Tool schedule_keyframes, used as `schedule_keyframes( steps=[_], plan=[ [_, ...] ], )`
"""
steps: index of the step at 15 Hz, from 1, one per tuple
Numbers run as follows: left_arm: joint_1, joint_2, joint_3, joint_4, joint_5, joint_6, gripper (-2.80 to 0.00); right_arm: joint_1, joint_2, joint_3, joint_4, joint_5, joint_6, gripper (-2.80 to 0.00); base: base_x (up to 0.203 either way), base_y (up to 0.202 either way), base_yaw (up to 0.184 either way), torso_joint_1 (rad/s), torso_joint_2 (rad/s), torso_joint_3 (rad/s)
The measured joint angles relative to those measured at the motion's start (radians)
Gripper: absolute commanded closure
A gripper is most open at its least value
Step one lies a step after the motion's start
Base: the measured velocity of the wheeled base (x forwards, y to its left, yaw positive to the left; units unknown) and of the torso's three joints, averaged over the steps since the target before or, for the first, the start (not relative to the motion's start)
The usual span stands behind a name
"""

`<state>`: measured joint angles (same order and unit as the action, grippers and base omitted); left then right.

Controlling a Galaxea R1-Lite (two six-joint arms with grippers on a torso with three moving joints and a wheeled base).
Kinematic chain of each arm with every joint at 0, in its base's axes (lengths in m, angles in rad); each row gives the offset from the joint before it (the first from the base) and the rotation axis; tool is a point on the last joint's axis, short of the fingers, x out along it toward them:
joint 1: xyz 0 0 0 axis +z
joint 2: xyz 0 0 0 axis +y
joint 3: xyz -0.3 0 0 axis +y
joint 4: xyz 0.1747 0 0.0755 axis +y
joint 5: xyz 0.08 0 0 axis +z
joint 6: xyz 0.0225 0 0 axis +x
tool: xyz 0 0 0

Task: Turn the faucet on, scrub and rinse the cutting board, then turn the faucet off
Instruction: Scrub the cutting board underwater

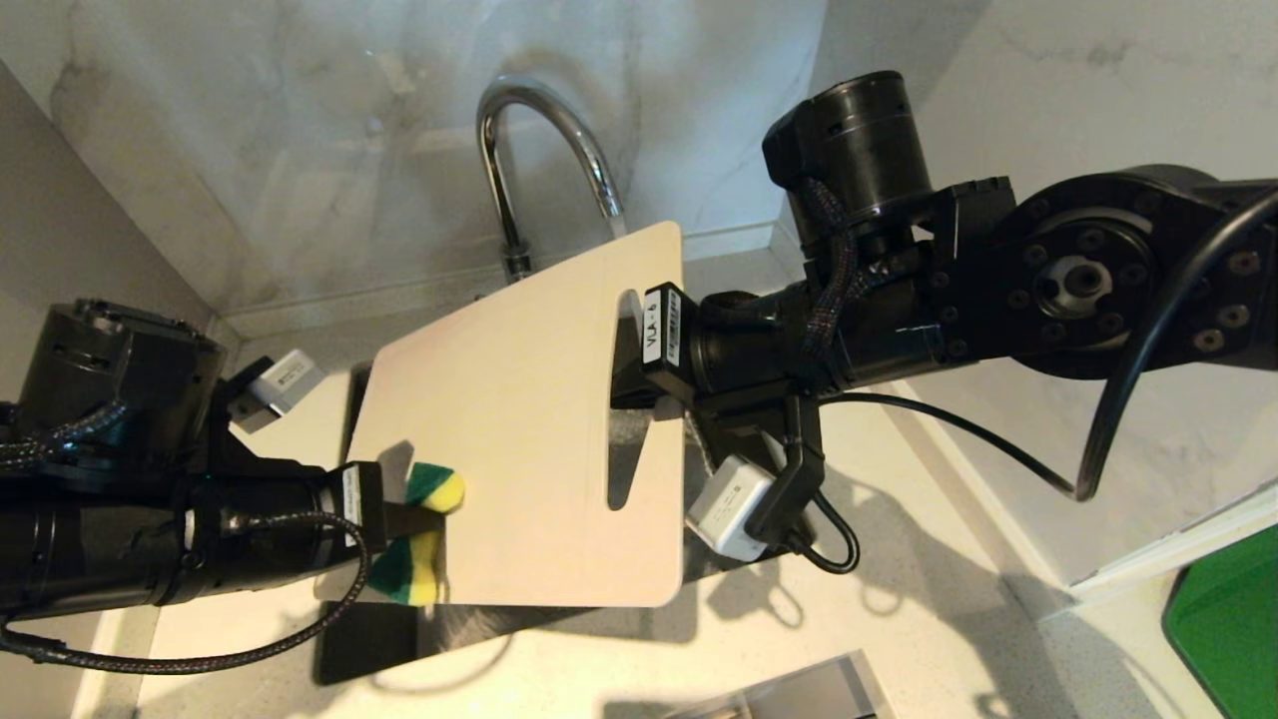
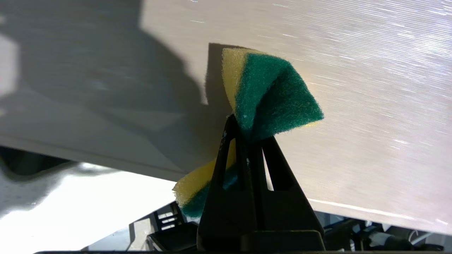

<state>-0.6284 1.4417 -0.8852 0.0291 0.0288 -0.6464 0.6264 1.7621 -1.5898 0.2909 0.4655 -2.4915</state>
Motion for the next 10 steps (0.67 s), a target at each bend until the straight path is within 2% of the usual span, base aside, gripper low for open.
schedule_keyframes(
  steps=[2, 6, 8, 10],
  plan=[
    [0.078, -0.005, 0.052, -0.02, -0.052, 0.023, 0.0, 0.0, -0.002, 0.001, 0.0, 0.002, 0.0, 0.0, 0.0, 0.0, 0.0, 0.0, 0.0, 0.0],
    [0.296, -0.008, 0.116, -0.036, -0.175, 0.081, 0.0, 0.001, -0.008, 0.004, -0.002, 0.005, 0.002, 0.0, 0.0, 0.0, 0.0, 0.0, 0.0, 0.0],
    [0.403, -0.005, 0.159, -0.087, -0.241, 0.12, 0.0, 0.001, -0.01, 0.005, -0.003, 0.006, 0.001, 0.0, 0.0, 0.0, 0.0, 0.0, 0.0, 0.0],
    [0.472, 0.0, 0.199, -0.118, -0.279, 0.148, 0.0, 0.001, -0.011, 0.006, -0.002, 0.006, 0.001, 0.0, 0.0, 0.0, 0.0, 0.0, 0.0, 0.0]
  ],
)
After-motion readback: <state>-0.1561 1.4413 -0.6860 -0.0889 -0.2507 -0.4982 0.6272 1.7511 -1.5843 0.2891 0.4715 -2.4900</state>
